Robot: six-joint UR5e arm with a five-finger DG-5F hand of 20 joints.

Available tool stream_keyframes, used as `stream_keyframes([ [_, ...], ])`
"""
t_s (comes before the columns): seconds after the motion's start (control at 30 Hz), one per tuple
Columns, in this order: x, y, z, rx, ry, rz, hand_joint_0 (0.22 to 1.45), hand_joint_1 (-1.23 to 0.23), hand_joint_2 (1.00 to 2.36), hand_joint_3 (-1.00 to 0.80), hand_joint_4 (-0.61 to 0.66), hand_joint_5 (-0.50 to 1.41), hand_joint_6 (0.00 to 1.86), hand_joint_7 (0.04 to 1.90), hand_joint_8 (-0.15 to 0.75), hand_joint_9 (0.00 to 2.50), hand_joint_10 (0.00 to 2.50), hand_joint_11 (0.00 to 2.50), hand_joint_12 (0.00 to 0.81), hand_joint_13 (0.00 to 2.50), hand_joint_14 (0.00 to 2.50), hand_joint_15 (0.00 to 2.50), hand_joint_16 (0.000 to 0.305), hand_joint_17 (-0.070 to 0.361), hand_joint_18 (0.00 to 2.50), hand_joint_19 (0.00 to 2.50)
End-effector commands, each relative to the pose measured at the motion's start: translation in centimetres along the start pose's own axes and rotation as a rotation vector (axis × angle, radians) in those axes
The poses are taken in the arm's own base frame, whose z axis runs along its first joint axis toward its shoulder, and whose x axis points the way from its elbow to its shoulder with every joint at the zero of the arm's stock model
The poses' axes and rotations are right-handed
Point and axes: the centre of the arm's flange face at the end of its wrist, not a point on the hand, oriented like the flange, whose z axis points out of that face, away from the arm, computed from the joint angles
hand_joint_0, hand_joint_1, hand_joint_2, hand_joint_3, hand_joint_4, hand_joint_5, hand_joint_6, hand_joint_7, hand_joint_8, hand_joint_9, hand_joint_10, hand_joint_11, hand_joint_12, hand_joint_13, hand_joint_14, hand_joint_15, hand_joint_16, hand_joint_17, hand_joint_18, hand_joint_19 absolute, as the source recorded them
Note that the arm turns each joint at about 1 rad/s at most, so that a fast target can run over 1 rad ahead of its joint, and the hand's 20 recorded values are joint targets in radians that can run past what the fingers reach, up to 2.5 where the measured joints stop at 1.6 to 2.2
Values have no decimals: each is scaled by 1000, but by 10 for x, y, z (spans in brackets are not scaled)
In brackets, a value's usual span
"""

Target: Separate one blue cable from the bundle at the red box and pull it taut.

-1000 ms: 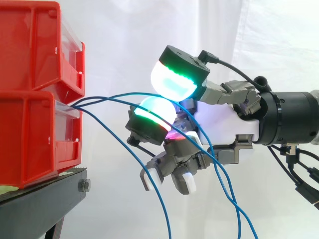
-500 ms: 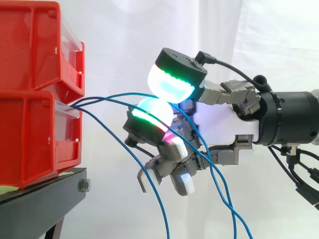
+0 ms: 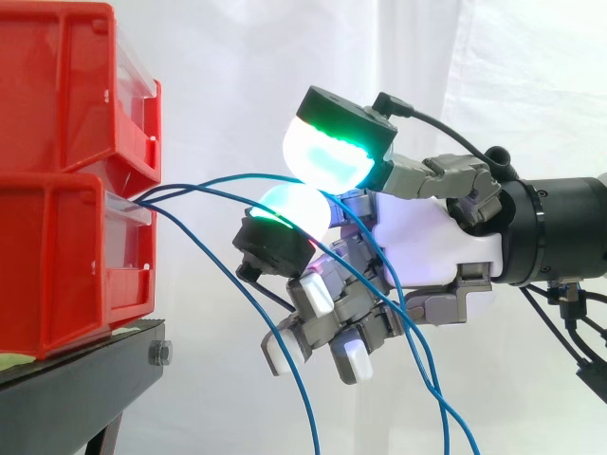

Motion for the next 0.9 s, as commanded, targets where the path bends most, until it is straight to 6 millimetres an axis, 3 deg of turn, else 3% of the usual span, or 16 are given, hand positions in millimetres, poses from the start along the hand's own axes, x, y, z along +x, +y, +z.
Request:
stream_keyframes([
  [0.0, 1, -1, 0, 2, 3, 4, 634, -746, 1015, -261, -15, -79, 868, 1159, 382, 1028, 19, 772, 316, 807, 14, 458, 37, 83, 947, 592],
  [0.33, 4, -4, -7, 55, 52, 10, 654, -744, 1016, -276, 5, -81, 866, 1157, 360, 1177, 18, 1089, 333, 980, 21, 708, 36, 80, 1053, 664],
  [0.57, -1, 7, -21, 91, 59, 20, 657, -743, 1016, -280, 5, -82, 866, 1154, 360, 1134, 17, 1125, 342, 1027, 23, 830, 37, 83, 1082, 733],
  [0.77, 0, -2, -42, 119, 58, 23, 657, -741, 1015, -290, -1, -83, 866, 1160, 364, 1019, 14, 1131, 355, 1031, 22, 901, 38, 86, 1056, 759],
  [0.87, -1, -4, -41, 104, 55, 24, 656, -742, 1015, -290, -1, -83, 867, 1154, 364, 973, 14, 1133, 359, 1018, 22, 917, 38, 85, 1046, 755],
])
